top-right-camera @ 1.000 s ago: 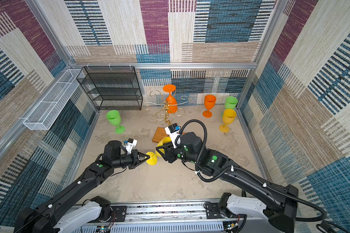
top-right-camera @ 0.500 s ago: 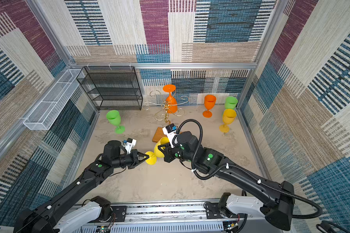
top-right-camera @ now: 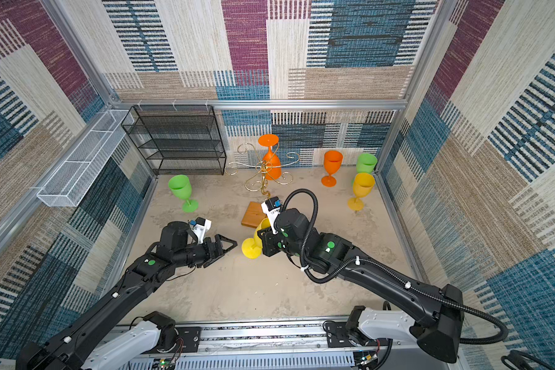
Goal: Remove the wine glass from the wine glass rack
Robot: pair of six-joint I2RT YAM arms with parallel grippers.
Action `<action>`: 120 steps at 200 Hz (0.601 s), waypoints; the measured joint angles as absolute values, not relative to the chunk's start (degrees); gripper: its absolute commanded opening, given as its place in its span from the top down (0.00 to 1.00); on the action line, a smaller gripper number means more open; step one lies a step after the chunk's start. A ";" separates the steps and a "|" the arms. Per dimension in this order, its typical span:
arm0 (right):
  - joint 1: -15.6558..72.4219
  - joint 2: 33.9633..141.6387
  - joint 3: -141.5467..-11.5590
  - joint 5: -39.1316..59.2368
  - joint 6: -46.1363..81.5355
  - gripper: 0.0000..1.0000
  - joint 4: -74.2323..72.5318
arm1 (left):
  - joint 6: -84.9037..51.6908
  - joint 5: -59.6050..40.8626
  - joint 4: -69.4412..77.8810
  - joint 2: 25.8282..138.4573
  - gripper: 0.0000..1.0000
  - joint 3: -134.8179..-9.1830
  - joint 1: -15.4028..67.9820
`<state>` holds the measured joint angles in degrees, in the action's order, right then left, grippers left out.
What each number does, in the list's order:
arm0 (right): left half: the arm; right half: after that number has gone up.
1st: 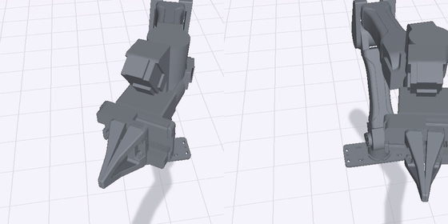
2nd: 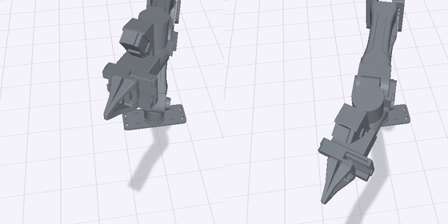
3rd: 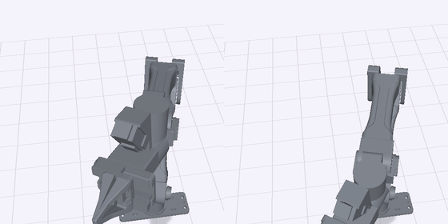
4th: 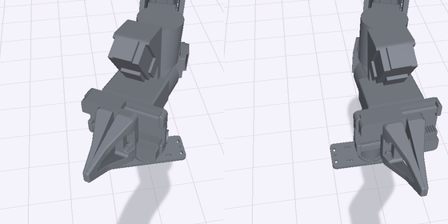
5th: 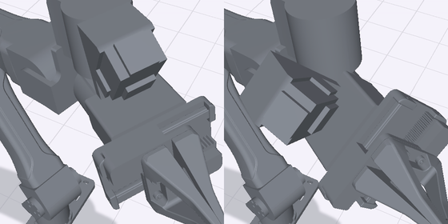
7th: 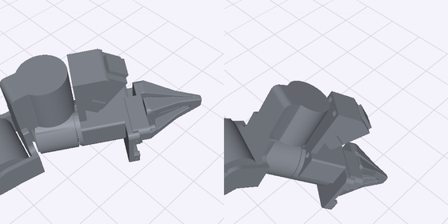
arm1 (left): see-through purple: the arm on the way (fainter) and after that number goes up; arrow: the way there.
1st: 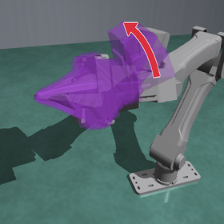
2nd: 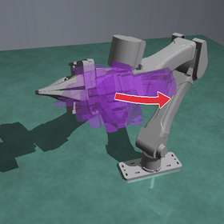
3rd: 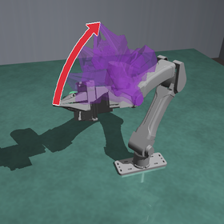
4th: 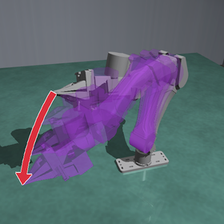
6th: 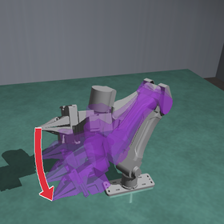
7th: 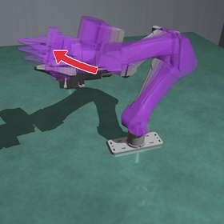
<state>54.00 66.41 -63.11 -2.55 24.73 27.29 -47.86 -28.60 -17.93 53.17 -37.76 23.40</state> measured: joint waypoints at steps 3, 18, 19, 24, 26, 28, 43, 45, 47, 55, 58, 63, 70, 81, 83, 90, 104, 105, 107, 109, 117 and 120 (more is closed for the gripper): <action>54.00 66.19 -63.16 -2.96 24.91 1.00 27.55 | -47.70 -28.62 -18.00 52.97 0.06 -37.85 23.40; 53.98 65.21 -63.16 -4.73 25.43 1.00 28.86 | -46.52 -28.16 -18.96 52.29 0.06 -38.54 23.40; 53.98 65.12 -63.16 -4.93 25.47 1.00 28.99 | -46.48 -28.14 -19.03 52.27 0.06 -38.59 23.40; 53.89 64.84 -63.16 -5.48 25.58 1.00 29.50 | -46.09 -27.64 -19.44 52.16 0.06 -38.85 23.40; 53.87 64.71 -63.16 -5.67 25.69 1.00 29.74 | -45.87 -27.35 -19.59 52.14 0.06 -38.98 23.40; 53.84 64.60 -63.16 -5.91 25.69 1.00 29.91 | -45.67 -27.20 -19.75 52.12 0.05 -39.09 23.40; 53.25 64.14 -63.16 -7.22 26.35 1.00 31.05 | -44.36 -26.94 -20.91 52.12 0.05 -39.99 23.40; 53.15 64.10 -63.16 -7.40 26.50 1.00 31.20 | -44.23 -26.89 -21.02 52.12 0.05 -40.05 23.40; 53.04 64.07 -63.16 -7.62 26.61 1.00 31.38 | -43.99 -26.87 -21.17 52.12 0.05 -40.18 23.40; 52.56 63.96 -63.16 -8.21 26.96 1.00 32.05 | -43.29 -26.46 -21.76 52.12 0.05 -40.53 23.40; 52.38 63.94 -63.16 -8.36 26.96 1.00 32.25 | -43.13 -26.06 -22.02 52.12 0.05 -40.66 23.40; 52.07 63.88 -63.13 -8.69 27.07 1.00 32.53 | -42.78 -25.67 -22.28 52.10 0.05 -40.82 23.40; 51.62 63.79 -63.05 -9.13 27.27 1.00 32.88 | -42.22 -25.65 -22.68 52.10 0.05 -41.04 23.40; 50.70 63.66 -62.96 -9.58 27.75 1.00 33.63 | -41.63 -25.52 -23.24 52.05 0.05 -41.41 23.40; 50.50 63.64 -62.94 -9.61 27.90 1.00 33.78 | -41.56 -25.43 -23.33 52.05 0.05 -41.47 23.40; 49.67 63.55 -62.81 -9.65 28.05 1.00 34.35 | -41.28 -25.21 -23.53 52.01 0.05 -41.56 23.40; 47.46 63.26 -62.37 -10.13 28.45 1.00 34.96 | -40.66 -24.32 -24.47 51.96 0.05 -41.78 23.42; 47.33 63.22 -62.35 -10.15 28.45 1.00 34.96 | -40.58 -24.34 -24.56 51.96 0.05 -41.78 23.40; 46.96 63.16 -62.28 -10.13 28.49 1.00 34.98 | -40.53 -24.32 -24.64 51.96 0.05 -41.80 23.40; 46.59 63.09 -62.19 -10.15 28.56 1.00 35.00 | -40.51 -24.29 -24.64 51.96 0.05 -41.80 23.40; 44.82 62.85 -61.95 -10.28 28.62 1.00 35.33 | -40.36 -24.16 -24.71 51.94 0.05 -41.80 23.40; 44.16 62.76 -61.89 -10.26 28.62 1.00 35.44 | -40.34 -24.16 -24.71 51.94 0.05 -41.80 23.40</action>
